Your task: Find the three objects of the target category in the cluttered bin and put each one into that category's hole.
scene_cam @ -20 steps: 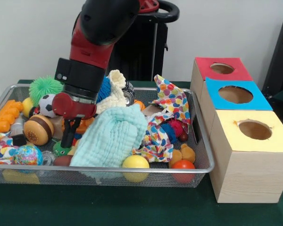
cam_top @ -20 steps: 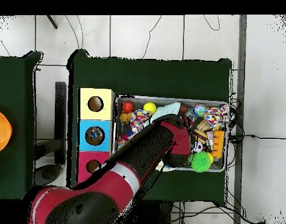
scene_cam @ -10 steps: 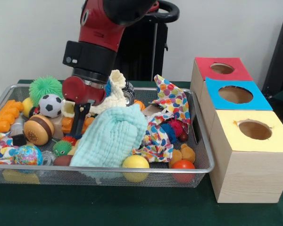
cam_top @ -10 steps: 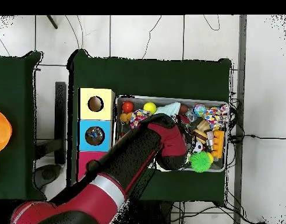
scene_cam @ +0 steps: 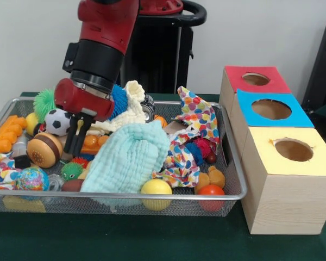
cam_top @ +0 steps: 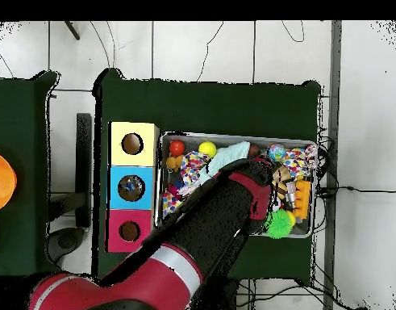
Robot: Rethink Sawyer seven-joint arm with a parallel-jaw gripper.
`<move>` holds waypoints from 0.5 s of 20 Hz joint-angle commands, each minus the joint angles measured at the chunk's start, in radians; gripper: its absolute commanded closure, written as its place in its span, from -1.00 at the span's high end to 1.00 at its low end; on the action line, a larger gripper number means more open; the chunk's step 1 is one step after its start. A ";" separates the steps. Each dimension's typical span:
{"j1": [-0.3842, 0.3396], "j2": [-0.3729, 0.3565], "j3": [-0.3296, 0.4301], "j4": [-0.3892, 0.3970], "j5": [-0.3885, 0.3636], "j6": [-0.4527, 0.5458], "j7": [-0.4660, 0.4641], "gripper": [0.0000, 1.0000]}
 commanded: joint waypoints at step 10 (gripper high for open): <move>0.038 0.188 0.155 -0.027 -0.352 0.128 0.403 -1.00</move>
